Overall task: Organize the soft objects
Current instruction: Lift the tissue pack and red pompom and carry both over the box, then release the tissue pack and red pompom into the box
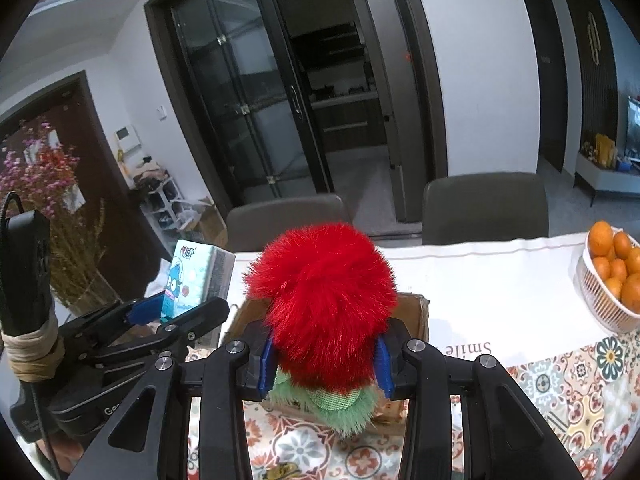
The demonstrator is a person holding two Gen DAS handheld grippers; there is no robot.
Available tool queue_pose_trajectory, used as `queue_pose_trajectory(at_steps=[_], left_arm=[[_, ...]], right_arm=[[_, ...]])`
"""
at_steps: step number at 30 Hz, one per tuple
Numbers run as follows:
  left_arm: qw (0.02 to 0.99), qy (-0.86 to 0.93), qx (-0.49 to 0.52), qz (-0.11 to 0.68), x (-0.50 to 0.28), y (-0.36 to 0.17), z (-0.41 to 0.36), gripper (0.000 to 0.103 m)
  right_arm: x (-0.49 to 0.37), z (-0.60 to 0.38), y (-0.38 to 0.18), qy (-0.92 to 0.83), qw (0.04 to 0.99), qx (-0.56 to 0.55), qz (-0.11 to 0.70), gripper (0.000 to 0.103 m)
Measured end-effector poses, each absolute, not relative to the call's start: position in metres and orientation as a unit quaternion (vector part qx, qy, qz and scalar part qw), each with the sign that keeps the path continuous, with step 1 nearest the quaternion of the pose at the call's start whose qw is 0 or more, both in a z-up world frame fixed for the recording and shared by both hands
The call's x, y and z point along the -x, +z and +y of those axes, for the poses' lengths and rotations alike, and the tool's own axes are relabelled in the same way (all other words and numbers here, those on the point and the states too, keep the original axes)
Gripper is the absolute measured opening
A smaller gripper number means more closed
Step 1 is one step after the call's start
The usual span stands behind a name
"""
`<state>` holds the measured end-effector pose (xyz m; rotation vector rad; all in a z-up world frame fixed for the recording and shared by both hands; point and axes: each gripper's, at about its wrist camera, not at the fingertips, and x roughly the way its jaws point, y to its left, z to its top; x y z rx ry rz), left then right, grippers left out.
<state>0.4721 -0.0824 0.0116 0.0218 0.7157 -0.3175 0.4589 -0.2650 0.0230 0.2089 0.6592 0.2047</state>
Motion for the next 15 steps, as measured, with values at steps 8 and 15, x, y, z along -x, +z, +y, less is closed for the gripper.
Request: queue_pose_trajectory(at_steps=[8,15], left_arm=[[0.906,-0.145,-0.031,0.396,-0.5,-0.018,-0.095,0.052],[0.884,-0.149,-0.04,0.441,-0.516,-0.046,-0.105,0.052]], right_arm=[[-0.494,-0.27,-0.009,0.086,0.915,-0.106,0.381,0.042],[-0.516,-0.27,-0.036,0.083,0.897,-0.112,0.419,0.043]])
